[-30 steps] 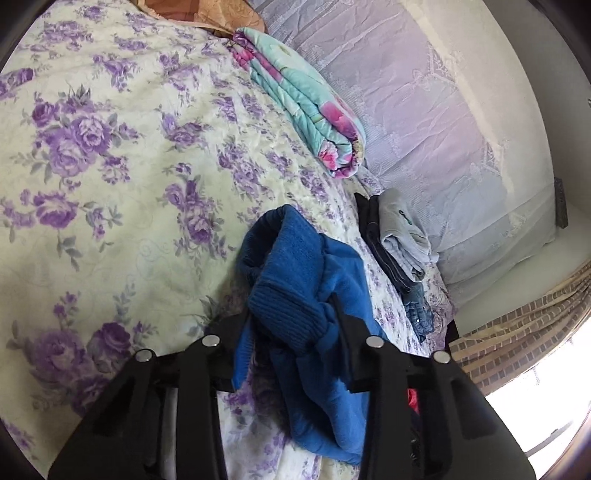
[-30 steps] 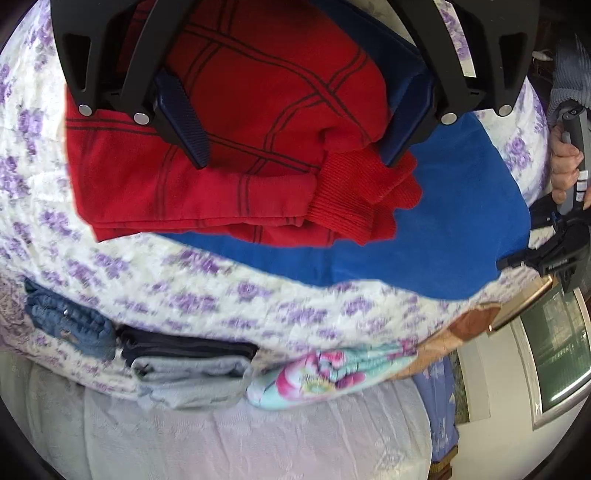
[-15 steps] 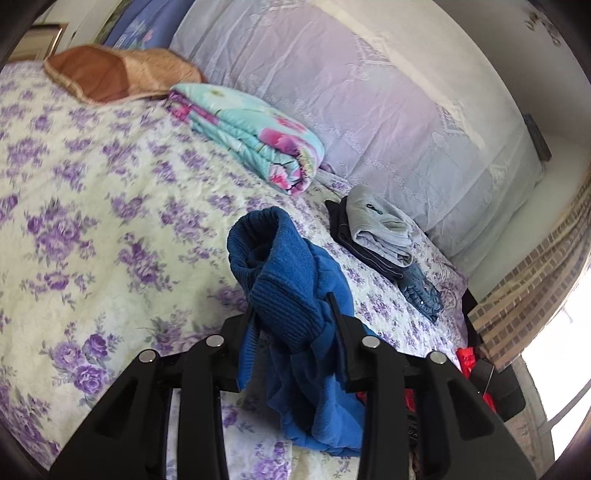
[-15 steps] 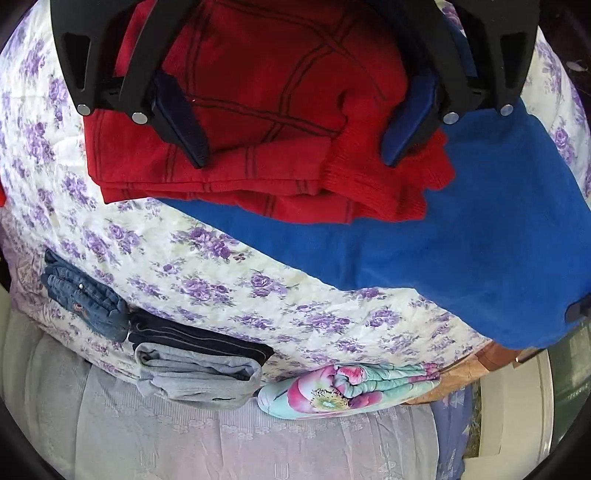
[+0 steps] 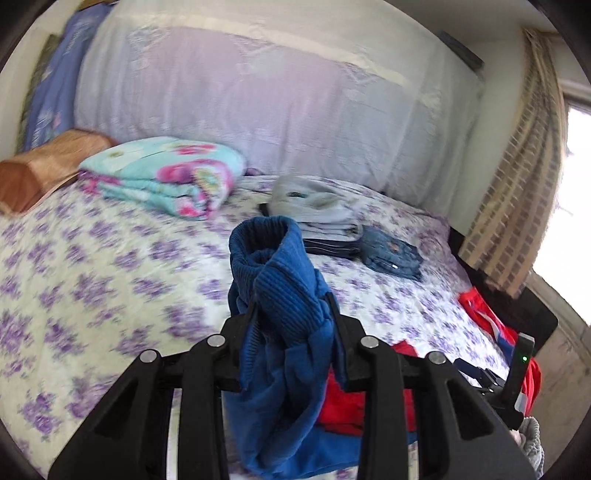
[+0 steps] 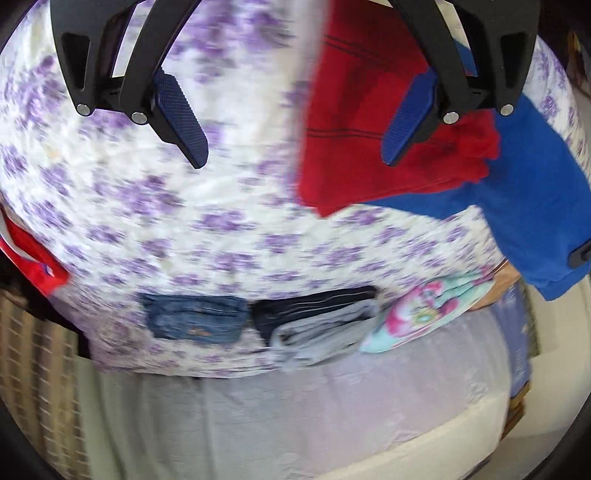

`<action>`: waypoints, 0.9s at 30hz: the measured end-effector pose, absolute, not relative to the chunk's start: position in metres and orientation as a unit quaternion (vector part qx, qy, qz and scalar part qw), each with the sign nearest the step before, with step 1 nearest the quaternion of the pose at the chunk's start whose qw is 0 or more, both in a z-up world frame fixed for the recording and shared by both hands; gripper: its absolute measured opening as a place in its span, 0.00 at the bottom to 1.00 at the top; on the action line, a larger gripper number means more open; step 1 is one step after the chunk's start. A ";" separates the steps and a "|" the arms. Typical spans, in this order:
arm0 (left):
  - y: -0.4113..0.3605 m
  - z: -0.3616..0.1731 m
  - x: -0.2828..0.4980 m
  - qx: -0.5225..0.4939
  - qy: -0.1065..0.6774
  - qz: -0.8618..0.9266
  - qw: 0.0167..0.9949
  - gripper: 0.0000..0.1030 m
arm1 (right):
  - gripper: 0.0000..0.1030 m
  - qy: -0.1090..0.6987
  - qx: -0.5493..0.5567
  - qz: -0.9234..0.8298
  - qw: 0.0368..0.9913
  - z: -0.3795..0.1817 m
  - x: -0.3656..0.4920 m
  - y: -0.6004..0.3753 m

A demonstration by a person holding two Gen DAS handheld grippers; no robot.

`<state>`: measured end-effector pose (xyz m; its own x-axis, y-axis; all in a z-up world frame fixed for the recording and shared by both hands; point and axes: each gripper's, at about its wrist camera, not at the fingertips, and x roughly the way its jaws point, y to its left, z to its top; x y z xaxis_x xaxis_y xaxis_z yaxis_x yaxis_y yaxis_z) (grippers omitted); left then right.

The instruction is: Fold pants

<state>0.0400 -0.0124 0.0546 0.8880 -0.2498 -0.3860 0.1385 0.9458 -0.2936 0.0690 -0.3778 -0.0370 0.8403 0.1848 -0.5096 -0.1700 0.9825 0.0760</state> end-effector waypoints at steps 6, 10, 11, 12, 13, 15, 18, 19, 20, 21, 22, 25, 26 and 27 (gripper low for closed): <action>-0.135 0.052 0.057 -0.032 0.217 -0.178 0.959 0.28 | 0.92 0.265 0.088 0.043 0.959 -0.049 0.062 -0.439; -0.219 0.005 0.057 0.054 0.259 -0.224 0.938 0.28 | 0.93 0.278 0.142 0.030 0.949 -0.067 0.063 -0.472; -0.230 -0.010 0.058 0.061 0.282 -0.230 0.929 0.29 | 0.93 0.282 0.171 0.039 0.943 -0.071 0.065 -0.480; -0.237 -0.025 0.058 0.062 0.301 -0.239 0.921 0.30 | 0.93 0.276 0.188 0.046 0.941 -0.072 0.064 -0.485; -0.236 -0.030 0.055 0.058 0.301 -0.247 0.919 0.33 | 0.93 0.272 0.193 0.050 0.941 -0.073 0.063 -0.487; -0.225 -0.024 0.046 0.035 0.289 -0.273 0.917 0.42 | 0.93 0.271 0.192 0.053 0.942 -0.073 0.064 -0.486; -0.191 -0.009 0.043 -0.049 0.294 -0.307 0.904 0.58 | 0.93 0.275 0.183 0.054 0.942 -0.074 0.066 -0.483; -0.177 -0.005 0.042 -0.072 0.293 -0.301 0.905 0.62 | 0.93 0.276 0.181 0.053 0.943 -0.073 0.066 -0.482; -0.166 -0.003 0.042 -0.084 0.293 -0.293 0.906 0.63 | 0.93 0.277 0.178 0.051 0.943 -0.072 0.066 -0.481; -0.150 -0.001 0.042 -0.099 0.293 -0.277 0.910 0.63 | 0.93 0.276 0.174 0.049 0.944 -0.070 0.066 -0.479; -0.139 0.000 0.044 -0.110 0.294 -0.261 0.913 0.66 | 0.93 0.270 0.168 0.049 0.947 -0.064 0.065 -0.476; -0.111 -0.005 0.061 -0.143 0.316 -0.209 0.914 0.67 | 0.93 0.235 0.136 0.081 0.959 -0.032 0.060 -0.450; -0.107 -0.009 0.065 -0.147 0.326 -0.198 0.913 0.67 | 0.93 0.228 0.121 0.096 0.961 -0.020 0.059 -0.437; -0.104 -0.013 0.069 -0.145 0.334 -0.190 0.912 0.67 | 0.93 0.222 0.103 0.112 0.963 -0.010 0.059 -0.422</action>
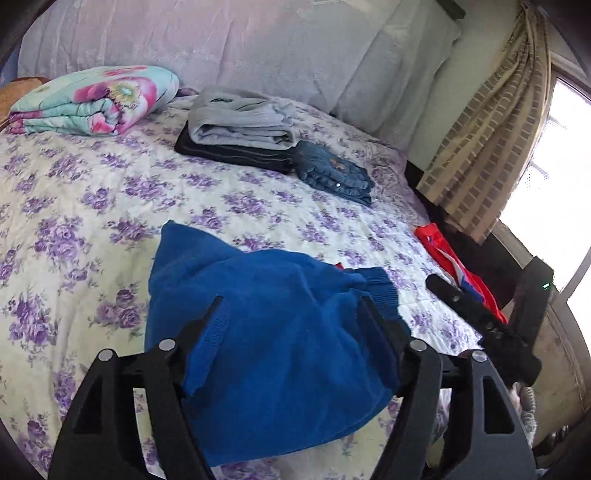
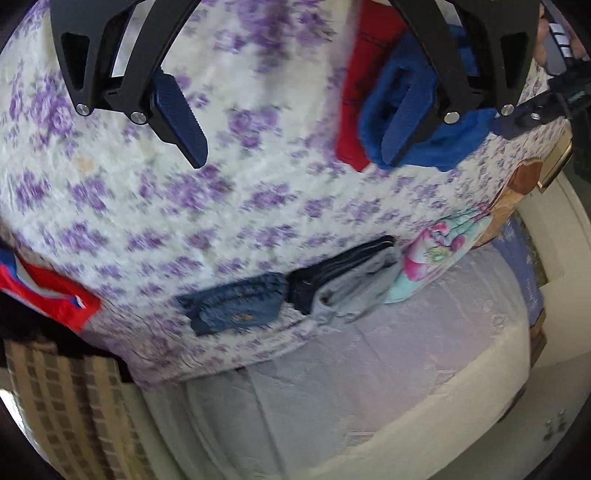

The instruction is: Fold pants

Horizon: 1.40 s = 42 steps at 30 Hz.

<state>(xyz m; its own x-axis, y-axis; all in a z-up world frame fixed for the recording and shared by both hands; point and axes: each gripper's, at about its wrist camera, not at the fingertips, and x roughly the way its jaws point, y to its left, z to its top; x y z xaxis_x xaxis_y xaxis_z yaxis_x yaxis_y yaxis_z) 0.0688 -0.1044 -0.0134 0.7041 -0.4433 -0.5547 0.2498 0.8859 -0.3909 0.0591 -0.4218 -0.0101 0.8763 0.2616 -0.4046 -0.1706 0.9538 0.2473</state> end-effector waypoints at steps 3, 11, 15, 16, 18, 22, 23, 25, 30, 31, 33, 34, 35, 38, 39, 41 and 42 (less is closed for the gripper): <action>-0.114 -0.027 0.067 -0.097 0.352 -0.174 0.914 0.67 | 0.93 0.221 0.030 0.145 0.964 0.007 0.066 -0.370; -0.144 -0.058 0.044 0.050 0.321 -0.150 0.934 0.69 | 0.96 0.331 0.040 0.143 0.932 -0.053 0.116 -0.374; -0.115 -0.040 0.043 -0.042 0.320 -0.190 0.927 0.70 | 0.96 0.302 0.069 0.150 0.939 -0.040 0.094 -0.382; -0.102 -0.035 0.043 -0.069 0.315 -0.189 0.927 0.74 | 0.96 0.283 0.063 0.150 0.945 -0.032 0.082 -0.380; -0.081 -0.026 0.044 -0.101 0.302 -0.167 0.933 0.81 | 0.96 0.260 0.039 0.158 0.952 -0.019 0.059 -0.374; -0.067 -0.036 0.060 -0.096 0.330 -0.139 0.929 0.84 | 0.96 0.286 -0.052 0.151 0.945 -0.034 0.044 -0.350; -0.071 -0.052 0.070 -0.071 0.364 -0.124 0.920 0.86 | 0.96 0.305 -0.074 0.137 0.940 -0.048 0.049 -0.348; -0.065 -0.080 0.080 -0.092 0.397 -0.124 0.905 0.93 | 0.96 0.346 -0.044 0.158 0.924 -0.077 0.062 -0.359; -0.032 -0.075 0.079 -0.183 0.401 -0.148 0.885 0.91 | 0.96 0.357 0.065 0.205 0.909 -0.065 0.059 -0.384; -0.027 -0.076 0.079 -0.196 0.403 -0.157 0.880 0.91 | 0.96 0.360 0.094 0.226 0.900 -0.062 0.057 -0.390; -0.018 -0.075 0.079 -0.226 0.401 -0.172 0.871 0.91 | 0.96 0.367 0.162 0.260 0.878 -0.057 0.059 -0.404; -0.015 -0.074 0.080 -0.240 0.401 -0.181 0.865 0.91 | 0.96 0.374 0.193 0.271 0.866 -0.057 0.062 -0.410; -0.013 -0.073 0.082 -0.249 0.403 -0.189 0.860 0.91 | 0.96 0.385 0.224 0.283 0.850 -0.059 0.067 -0.415; -0.013 -0.072 0.094 -0.269 0.413 -0.208 0.845 0.91 | 0.96 0.412 0.275 0.299 0.816 -0.066 0.080 -0.421; -0.015 -0.074 0.100 -0.270 0.415 -0.209 0.843 0.91 | 0.96 0.421 0.279 0.299 0.810 -0.069 0.085 -0.418; -0.021 -0.077 0.110 -0.265 0.424 -0.214 0.839 0.91 | 0.97 0.436 0.280 0.297 0.802 -0.075 0.094 -0.411; -0.025 -0.079 0.114 -0.261 0.430 -0.212 0.837 0.91 | 0.97 0.438 0.279 0.295 0.802 -0.077 0.098 -0.408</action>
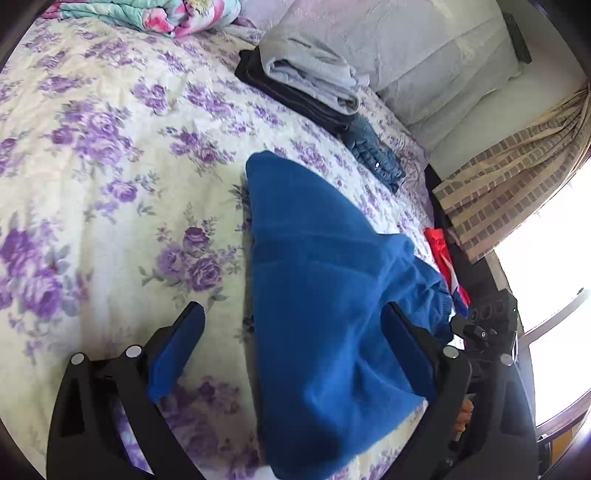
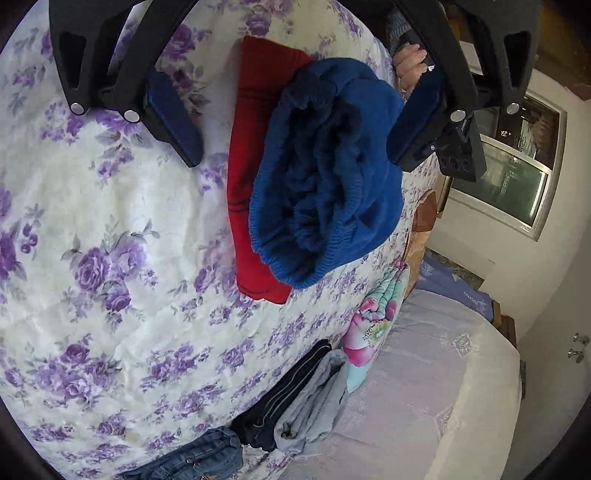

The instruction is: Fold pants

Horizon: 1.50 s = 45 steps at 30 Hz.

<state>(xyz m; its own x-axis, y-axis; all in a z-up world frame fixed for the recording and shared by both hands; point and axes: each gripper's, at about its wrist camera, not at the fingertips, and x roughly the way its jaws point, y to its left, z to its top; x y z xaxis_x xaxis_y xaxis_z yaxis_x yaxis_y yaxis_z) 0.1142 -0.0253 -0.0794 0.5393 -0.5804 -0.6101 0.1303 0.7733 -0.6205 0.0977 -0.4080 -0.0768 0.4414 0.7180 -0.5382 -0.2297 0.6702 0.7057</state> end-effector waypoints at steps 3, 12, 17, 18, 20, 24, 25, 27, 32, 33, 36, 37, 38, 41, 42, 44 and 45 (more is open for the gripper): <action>-0.039 -0.080 0.116 -0.242 0.431 -0.225 0.840 0.91 | 0.97 0.440 0.282 0.298 0.799 -0.076 0.106 -0.404; -0.060 -0.085 0.123 -0.207 0.429 -0.263 0.839 0.91 | 0.97 0.440 0.247 0.330 0.798 -0.074 0.116 -0.381; -0.050 -0.088 0.121 -0.227 0.421 -0.279 0.832 0.92 | 0.96 0.431 0.180 0.356 0.810 -0.074 0.110 -0.372; -0.049 -0.089 0.120 -0.229 0.419 -0.283 0.832 0.93 | 0.96 0.426 0.168 0.363 0.811 -0.074 0.108 -0.371; -0.051 -0.089 0.119 -0.217 0.415 -0.289 0.835 0.95 | 0.96 0.419 0.164 0.370 0.813 -0.074 0.106 -0.373; -0.057 -0.089 0.115 -0.201 0.404 -0.283 0.846 0.95 | 0.96 0.414 0.177 0.371 0.812 -0.074 0.106 -0.378; -0.055 -0.089 0.115 -0.204 0.405 -0.284 0.845 0.95 | 0.96 0.414 0.181 0.371 0.811 -0.074 0.110 -0.375; -0.053 -0.089 0.118 -0.215 0.410 -0.283 0.840 0.95 | 0.96 0.412 0.192 0.369 0.810 -0.074 0.110 -0.377; -0.047 -0.087 0.114 -0.252 0.399 -0.296 0.831 0.67 | 0.55 0.418 0.246 0.362 0.796 -0.080 0.108 -0.399; -0.044 -0.089 0.113 -0.261 0.398 -0.297 0.828 0.63 | 0.51 0.417 0.253 0.364 0.794 -0.083 0.107 -0.403; -0.035 -0.095 0.116 -0.292 0.399 -0.305 0.814 0.49 | 0.48 0.406 0.259 0.370 0.795 -0.088 0.105 -0.408; -0.033 -0.097 0.117 -0.301 0.400 -0.307 0.810 0.45 | 0.48 0.403 0.256 0.369 0.798 -0.089 0.104 -0.408; -0.031 -0.098 0.117 -0.308 0.400 -0.307 0.807 0.41 | 0.48 0.399 0.254 0.367 0.801 -0.088 0.102 -0.408; -0.028 -0.096 0.116 -0.315 0.397 -0.305 0.806 0.35 | 0.44 0.390 0.239 0.358 0.814 -0.084 0.096 -0.404; -0.029 -0.094 0.115 -0.308 0.395 -0.302 0.811 0.35 | 0.44 0.386 0.229 0.355 0.820 -0.081 0.093 -0.401; -0.033 -0.088 0.111 -0.289 0.390 -0.295 0.823 0.35 | 0.43 0.375 0.206 0.349 0.834 -0.073 0.086 -0.395; -0.035 -0.083 0.108 -0.277 0.385 -0.292 0.831 0.35 | 0.43 0.370 0.199 0.349 0.838 -0.071 0.084 -0.393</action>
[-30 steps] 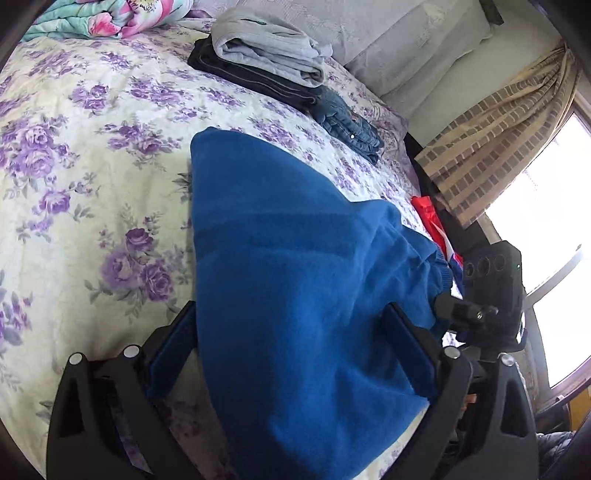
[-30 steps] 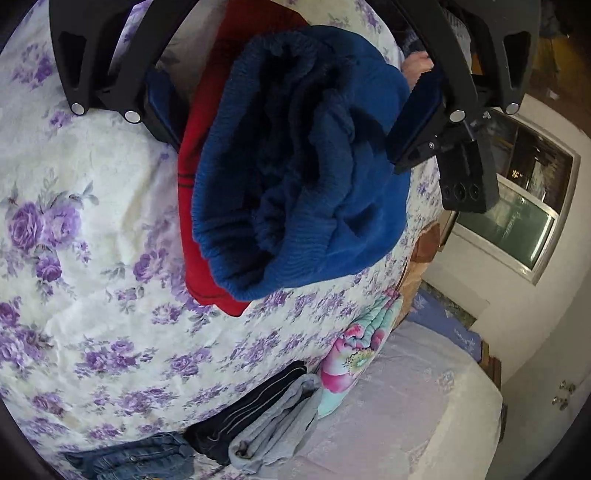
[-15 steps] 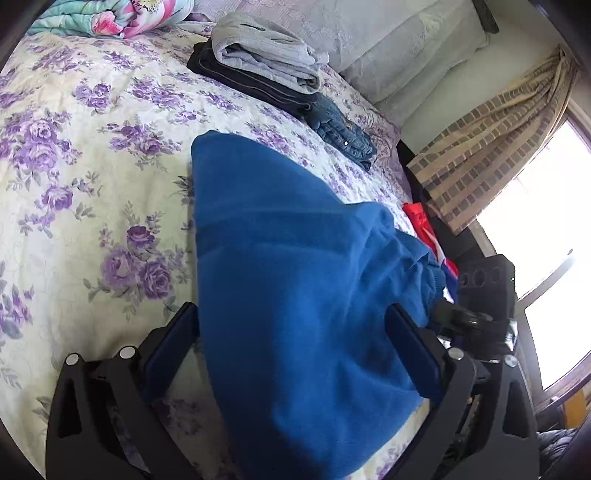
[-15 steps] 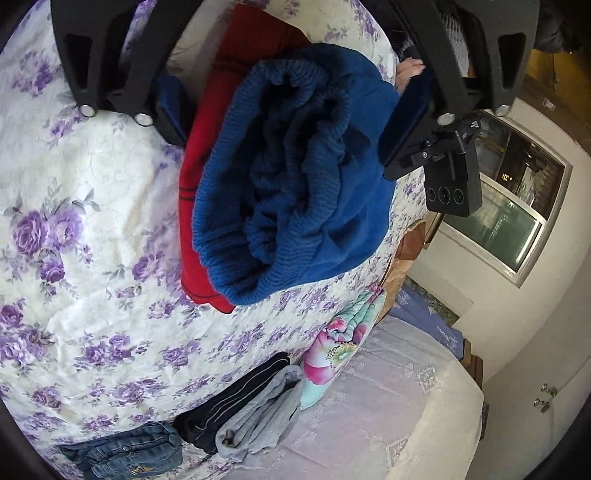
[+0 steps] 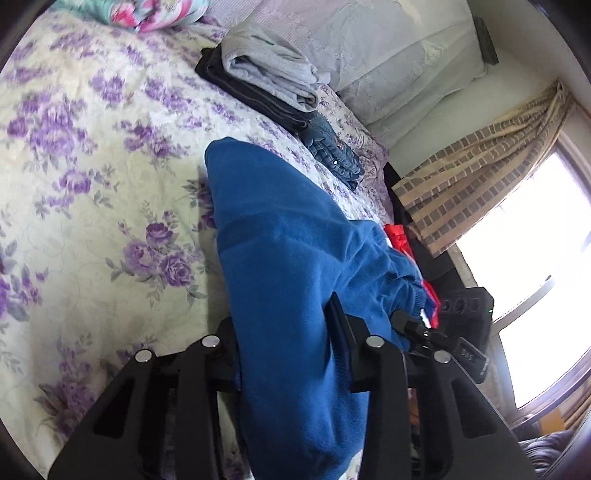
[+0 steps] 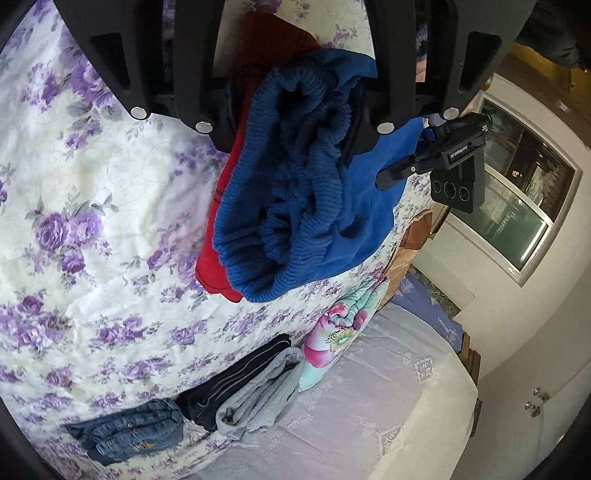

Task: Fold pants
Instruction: 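Lift the folded pants with both tools and carry them toward the jeans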

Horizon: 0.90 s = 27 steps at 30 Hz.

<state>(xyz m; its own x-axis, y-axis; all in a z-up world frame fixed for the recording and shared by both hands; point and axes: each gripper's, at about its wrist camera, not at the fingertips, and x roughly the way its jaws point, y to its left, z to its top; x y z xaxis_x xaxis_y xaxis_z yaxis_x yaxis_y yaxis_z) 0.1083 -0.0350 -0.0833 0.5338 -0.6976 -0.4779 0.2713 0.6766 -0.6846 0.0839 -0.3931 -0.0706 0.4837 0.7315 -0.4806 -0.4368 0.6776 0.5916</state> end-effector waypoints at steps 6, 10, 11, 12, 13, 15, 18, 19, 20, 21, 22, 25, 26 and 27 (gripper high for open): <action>-0.047 -0.077 0.106 -0.232 0.398 -0.270 0.845 0.43 | 0.44 0.371 0.203 0.352 0.835 -0.073 0.085 -0.397; -0.058 -0.080 0.110 -0.197 0.410 -0.236 0.858 0.59 | 0.45 0.379 0.232 0.359 0.821 -0.085 0.094 -0.401; -0.059 -0.080 0.110 -0.192 0.411 -0.234 0.860 0.59 | 0.45 0.380 0.237 0.360 0.818 -0.086 0.095 -0.402; -0.061 -0.080 0.110 -0.189 0.412 -0.231 0.861 0.57 | 0.45 0.381 0.238 0.360 0.818 -0.087 0.095 -0.402; -0.062 -0.081 0.110 -0.189 0.411 -0.233 0.861 0.49 | 0.45 0.381 0.236 0.359 0.818 -0.087 0.095 -0.401; -0.064 -0.079 0.107 -0.185 0.408 -0.238 0.862 0.41 | 0.45 0.382 0.232 0.354 0.822 -0.086 0.094 -0.400; -0.061 -0.070 0.099 -0.187 0.389 -0.245 0.868 0.32 | 0.43 0.376 0.225 0.346 0.830 -0.079 0.087 -0.397; -0.059 -0.065 0.096 -0.190 0.382 -0.249 0.870 0.31 | 0.43 0.370 0.220 0.348 0.833 -0.075 0.085 -0.395; -0.056 -0.058 0.091 -0.195 0.374 -0.254 0.870 0.30 | 0.42 0.362 0.213 0.353 0.836 -0.067 0.080 -0.394; -0.054 -0.052 0.089 -0.202 0.367 -0.263 0.869 0.30 | 0.42 0.354 0.210 0.360 0.837 -0.060 0.075 -0.393; -0.052 -0.043 0.083 -0.207 0.357 -0.274 0.869 0.29 | 0.42 0.345 0.207 0.364 0.840 -0.052 0.070 -0.394; -0.060 -0.011 0.064 -0.175 0.319 -0.301 0.882 0.29 | 0.42 0.319 0.201 0.381 0.844 -0.029 0.055 -0.402; -0.063 -0.007 0.062 -0.169 0.316 -0.308 0.881 0.29 | 0.42 0.313 0.195 0.384 0.846 -0.023 0.052 -0.406; -0.066 -0.008 0.065 -0.172 0.324 -0.316 0.875 0.29 | 0.42 0.312 0.193 0.383 0.848 -0.023 0.051 -0.409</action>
